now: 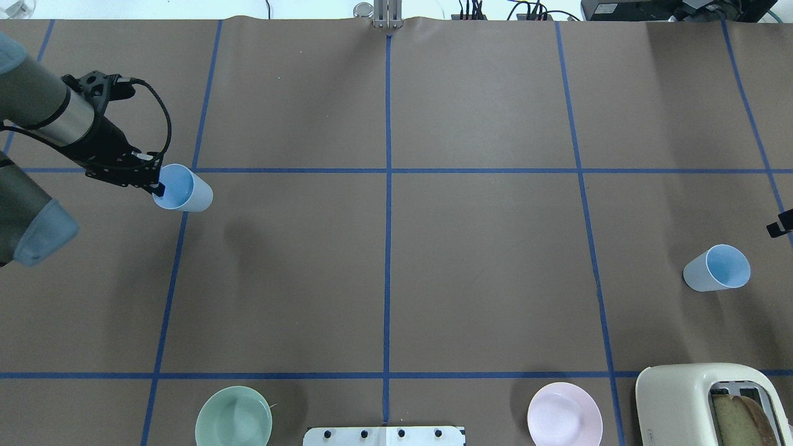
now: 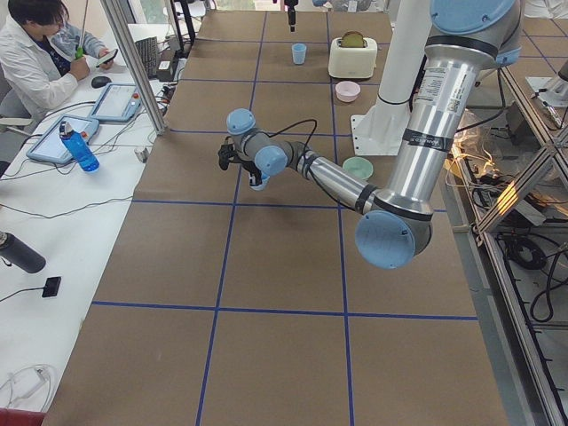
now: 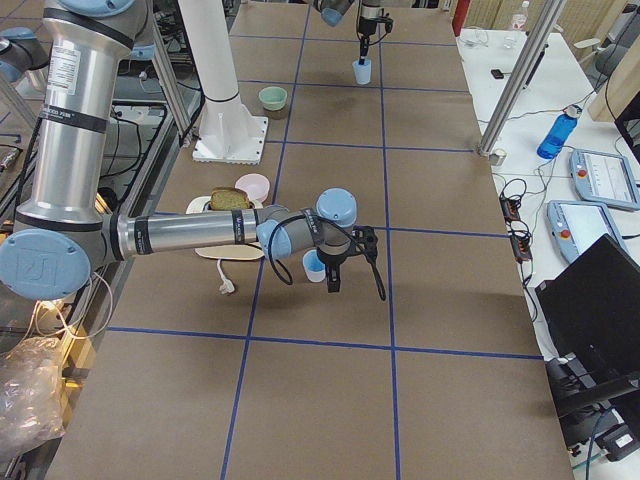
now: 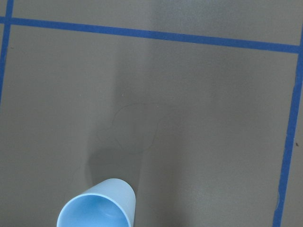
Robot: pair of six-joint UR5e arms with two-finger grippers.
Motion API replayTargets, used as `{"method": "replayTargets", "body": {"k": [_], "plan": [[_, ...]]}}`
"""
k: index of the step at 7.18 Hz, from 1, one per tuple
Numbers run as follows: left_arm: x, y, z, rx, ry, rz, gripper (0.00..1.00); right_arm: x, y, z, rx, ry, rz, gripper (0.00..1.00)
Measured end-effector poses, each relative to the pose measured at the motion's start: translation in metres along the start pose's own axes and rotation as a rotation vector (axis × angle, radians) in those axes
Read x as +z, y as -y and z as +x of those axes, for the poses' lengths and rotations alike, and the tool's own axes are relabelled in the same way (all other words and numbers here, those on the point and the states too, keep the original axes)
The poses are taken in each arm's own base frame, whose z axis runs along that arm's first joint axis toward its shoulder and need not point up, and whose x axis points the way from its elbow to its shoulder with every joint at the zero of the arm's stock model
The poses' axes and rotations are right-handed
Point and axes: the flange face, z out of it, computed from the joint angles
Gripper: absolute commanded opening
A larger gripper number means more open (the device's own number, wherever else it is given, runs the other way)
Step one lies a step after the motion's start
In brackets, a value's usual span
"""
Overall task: Stack blue cups with both arms
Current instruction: 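Carry the cup with the left gripper to the table center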
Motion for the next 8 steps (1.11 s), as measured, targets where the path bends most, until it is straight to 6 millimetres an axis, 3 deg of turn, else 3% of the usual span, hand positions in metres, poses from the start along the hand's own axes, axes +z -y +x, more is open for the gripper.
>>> {"method": "replayTargets", "body": {"k": [2, 4, 7, 8], "plan": [[-0.005, 0.007, 0.076, -0.046, 0.01, -0.03, 0.0, 0.008, -0.001, -0.006, 0.019, -0.013, -0.003, 0.93], [0.016, -0.008, 0.148, -0.079, 0.021, -0.036, 0.0, 0.025, -0.002, -0.024, 0.018, -0.04, -0.004, 0.93], [0.032, -0.012, 0.221, -0.109, 0.01, -0.045, 0.0, 0.039, -0.004, -0.037, -0.006, -0.045, -0.014, 0.92], [0.037, -0.012, 0.24, -0.108, 0.01, -0.048, 0.0, 0.042, -0.005, -0.04, -0.014, -0.044, -0.019, 0.88]]}}
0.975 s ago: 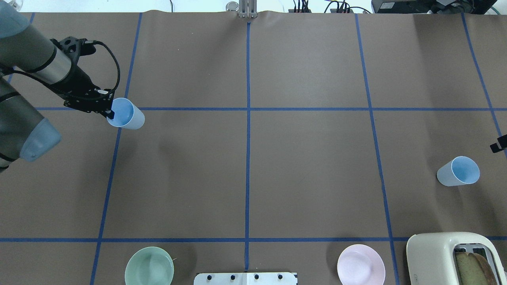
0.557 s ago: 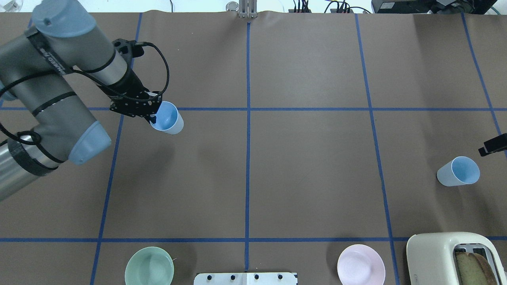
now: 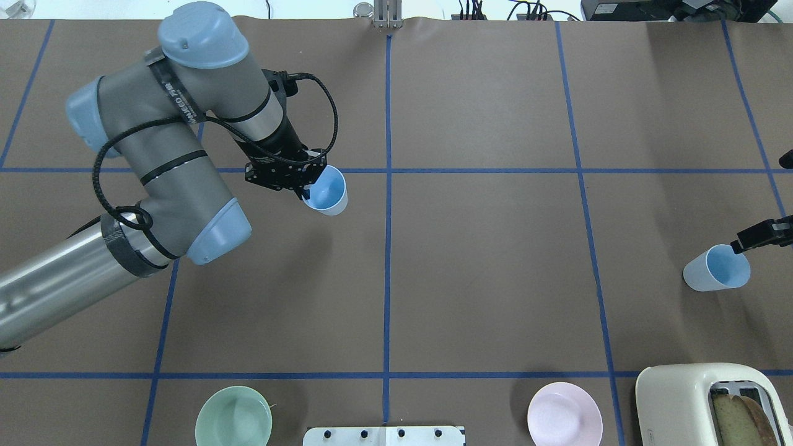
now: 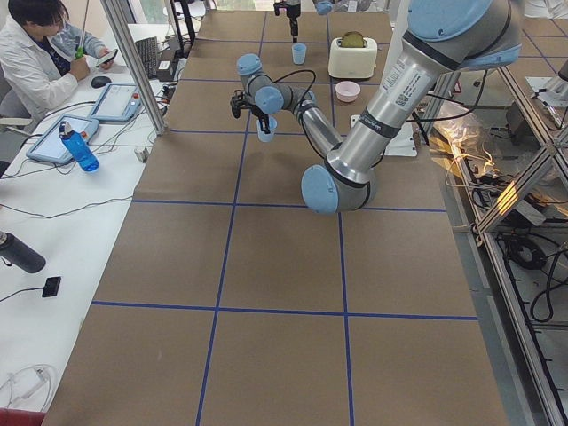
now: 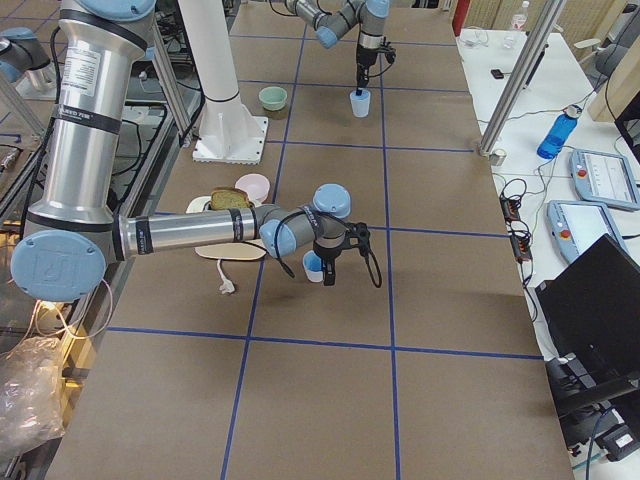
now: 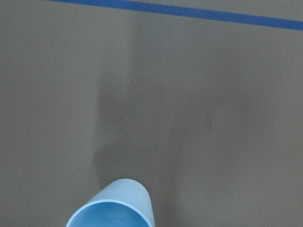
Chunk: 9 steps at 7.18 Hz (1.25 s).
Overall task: Stack blue cups with both arms
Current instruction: 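Carry the cup with the left gripper to the table center, then set the cup down with the left gripper while the right grasps the other cup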
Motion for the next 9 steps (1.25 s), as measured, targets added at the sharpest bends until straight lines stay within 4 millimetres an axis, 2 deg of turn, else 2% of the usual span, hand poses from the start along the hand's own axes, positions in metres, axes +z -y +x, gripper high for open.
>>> {"method": "replayTargets", "body": {"k": [2, 4, 5, 9], "plan": [[0.011, -0.005, 0.026, 0.006, 0.007, 0.007, 0.0, 0.005, -0.002, -0.003, -0.012, -0.007, -0.005, 0.83], [0.017, -0.008, 0.035, 0.011, 0.01, 0.006, 0.0, 0.012, -0.01, -0.003, -0.027, -0.008, -0.005, 0.81], [0.02, -0.008, 0.039, 0.012, 0.013, 0.006, 0.0, 0.017, -0.013, -0.004, -0.03, -0.011, -0.002, 0.77], [0.025, -0.011, 0.046, 0.017, 0.018, 0.005, 0.0, 0.026, -0.016, -0.01, -0.036, -0.025, -0.004, 0.36]]}}
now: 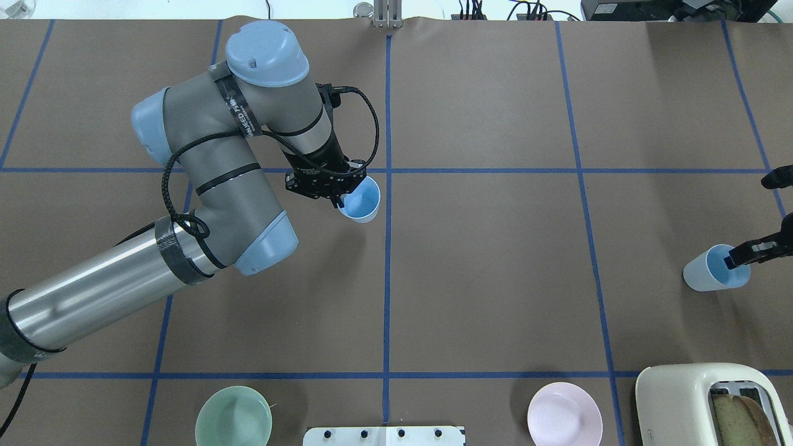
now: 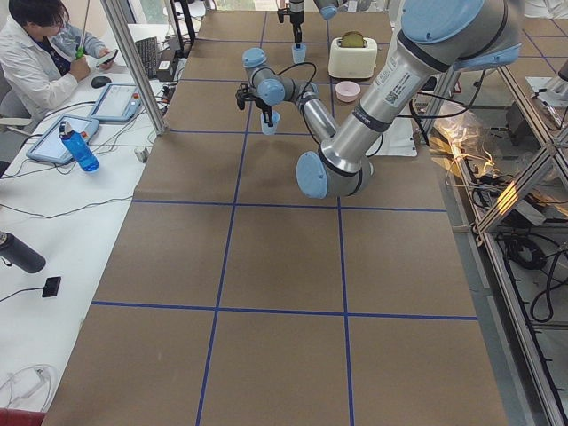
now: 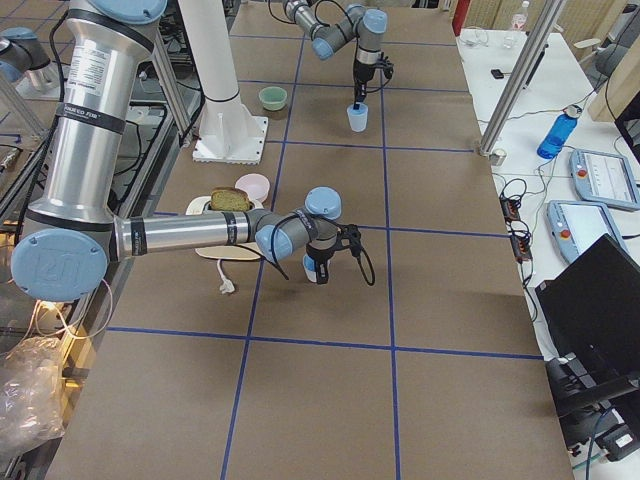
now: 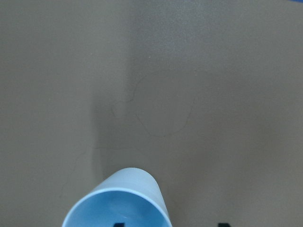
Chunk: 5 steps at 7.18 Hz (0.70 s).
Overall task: Stack blue cups with both arms
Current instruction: 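Set the cup down with the left gripper while the right grasps the other cup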
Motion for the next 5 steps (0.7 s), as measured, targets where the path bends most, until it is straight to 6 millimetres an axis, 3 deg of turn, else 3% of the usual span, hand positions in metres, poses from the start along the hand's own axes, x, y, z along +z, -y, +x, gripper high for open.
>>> {"method": "replayTargets", "body": {"k": [1, 5], "plan": [[0.001, 0.0, 0.0, -0.001, 0.002, -0.001, 0.0, 0.001, 0.0, -0.001, -0.002, -0.002, -0.001, 0.25], [0.014, -0.005, 0.014, -0.007, 0.007, -0.019, 0.0, 0.007, 0.003, 0.0, -0.004, -0.013, -0.003, 0.15]]}}
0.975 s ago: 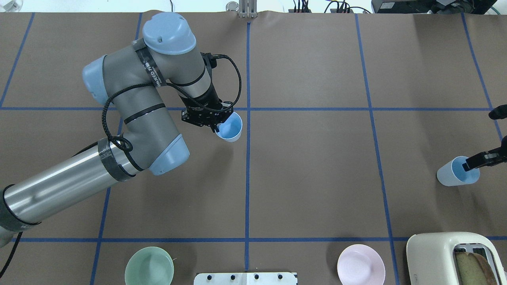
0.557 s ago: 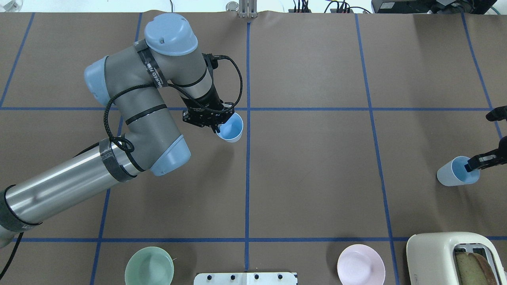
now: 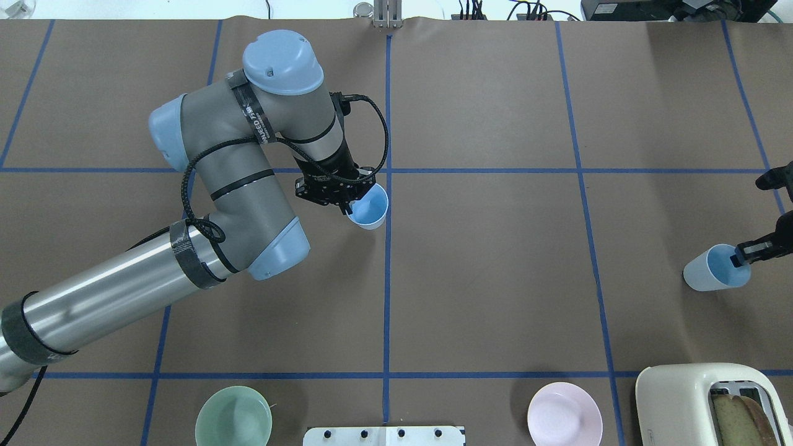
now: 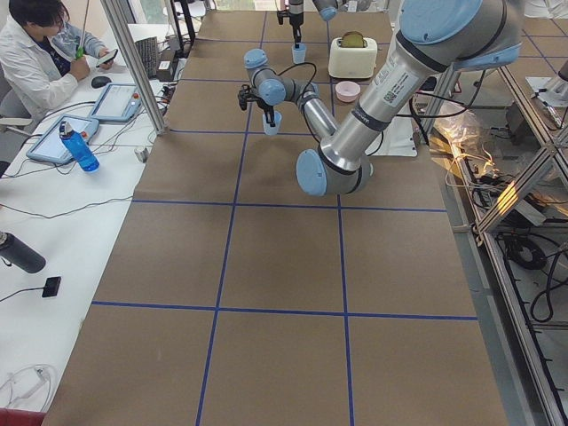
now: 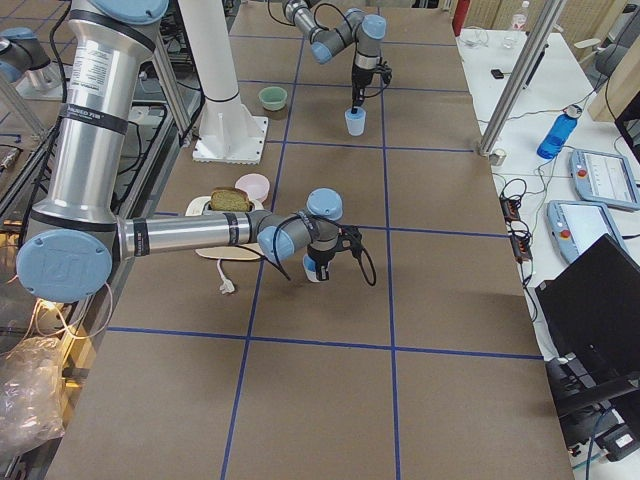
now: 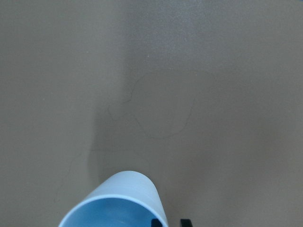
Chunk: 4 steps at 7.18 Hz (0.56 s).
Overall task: Stack blue cups with both arms
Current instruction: 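Set the cup down with the left gripper while the right grasps the other cup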
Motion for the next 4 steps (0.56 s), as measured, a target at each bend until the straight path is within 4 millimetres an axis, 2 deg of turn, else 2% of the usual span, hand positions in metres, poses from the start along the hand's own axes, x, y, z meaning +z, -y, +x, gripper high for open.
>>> {"method": "replayTargets", "body": {"k": [4], "plan": [[0.014, -0.004, 0.011, 0.008, 0.004, -0.003, 0.0, -0.001, 0.003, -0.003, -0.001, 0.001, 0.005, 0.1]]}}
